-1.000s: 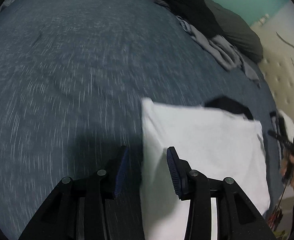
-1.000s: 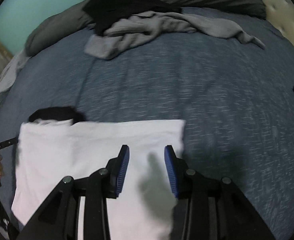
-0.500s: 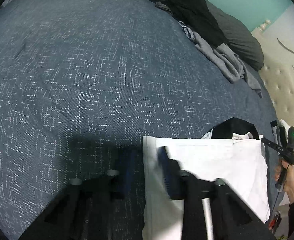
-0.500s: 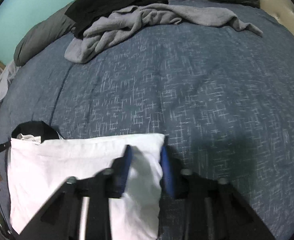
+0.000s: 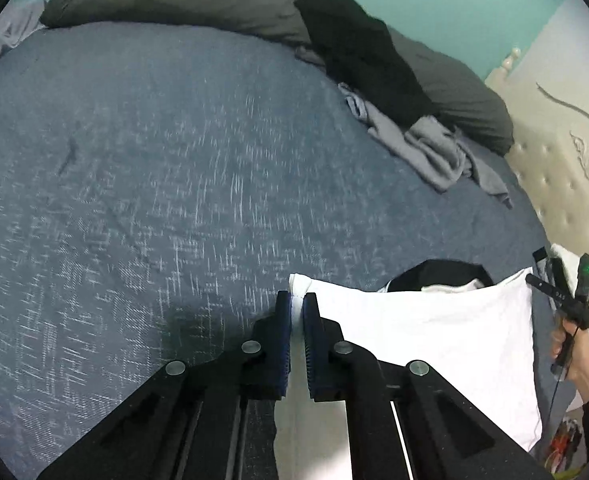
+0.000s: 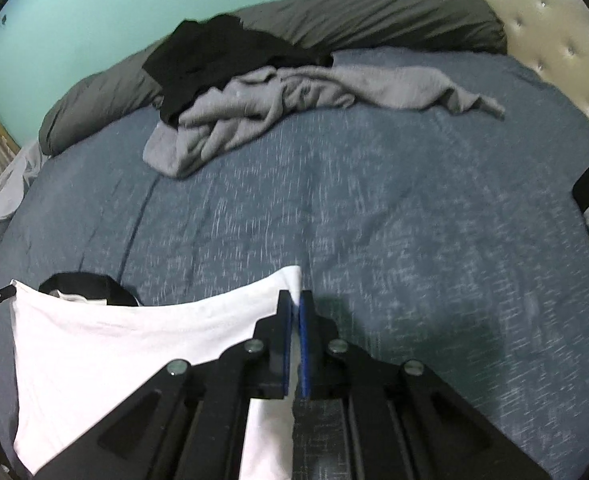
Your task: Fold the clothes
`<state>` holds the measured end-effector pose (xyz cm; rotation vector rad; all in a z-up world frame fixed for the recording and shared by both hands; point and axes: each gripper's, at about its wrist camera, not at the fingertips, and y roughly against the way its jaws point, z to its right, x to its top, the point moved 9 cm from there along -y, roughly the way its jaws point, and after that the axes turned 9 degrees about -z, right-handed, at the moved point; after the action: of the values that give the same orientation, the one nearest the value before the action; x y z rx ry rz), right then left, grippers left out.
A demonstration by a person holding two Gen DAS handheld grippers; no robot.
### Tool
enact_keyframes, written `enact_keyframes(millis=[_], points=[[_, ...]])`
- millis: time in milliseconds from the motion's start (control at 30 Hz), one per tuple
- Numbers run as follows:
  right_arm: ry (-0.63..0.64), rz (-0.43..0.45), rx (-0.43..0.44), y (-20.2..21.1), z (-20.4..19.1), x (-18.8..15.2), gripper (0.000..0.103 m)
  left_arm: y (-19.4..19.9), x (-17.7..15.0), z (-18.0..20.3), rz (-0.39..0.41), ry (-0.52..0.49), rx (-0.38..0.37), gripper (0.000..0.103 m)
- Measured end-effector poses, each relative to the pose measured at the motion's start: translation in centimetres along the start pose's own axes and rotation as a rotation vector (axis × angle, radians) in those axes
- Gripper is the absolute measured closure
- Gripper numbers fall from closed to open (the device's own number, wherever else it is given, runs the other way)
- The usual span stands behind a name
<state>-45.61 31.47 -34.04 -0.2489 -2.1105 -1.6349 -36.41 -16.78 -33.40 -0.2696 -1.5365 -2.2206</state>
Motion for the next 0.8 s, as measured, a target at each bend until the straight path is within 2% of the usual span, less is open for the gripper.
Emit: enact_keyframes(millis=[100, 167, 500, 800], points=[[-0.007, 0.038, -0.010, 0.7, 0.3, 0.6, 0.100, 0.7, 0.5, -0.1, 0.030, 0.018, -0.008, 0.097], [-0.014, 0.042, -0.006, 0.6, 0.4, 0.8, 0.100, 0.4, 0.4, -0.3, 0.016, 0.017, -0.004, 0.097], [-0.047, -0.048, -0.035, -3.5, 0.8, -0.3, 0.100, -2.9, -0.1, -1.8, -0.048, 0.043, -0.011, 0.097], [-0.067, -0.091, -0.006, -5.3, 0.8, -0.9, 0.098, -5.5, -0.4, -1.9, -0.094, 0.069, -0.024, 0.092]])
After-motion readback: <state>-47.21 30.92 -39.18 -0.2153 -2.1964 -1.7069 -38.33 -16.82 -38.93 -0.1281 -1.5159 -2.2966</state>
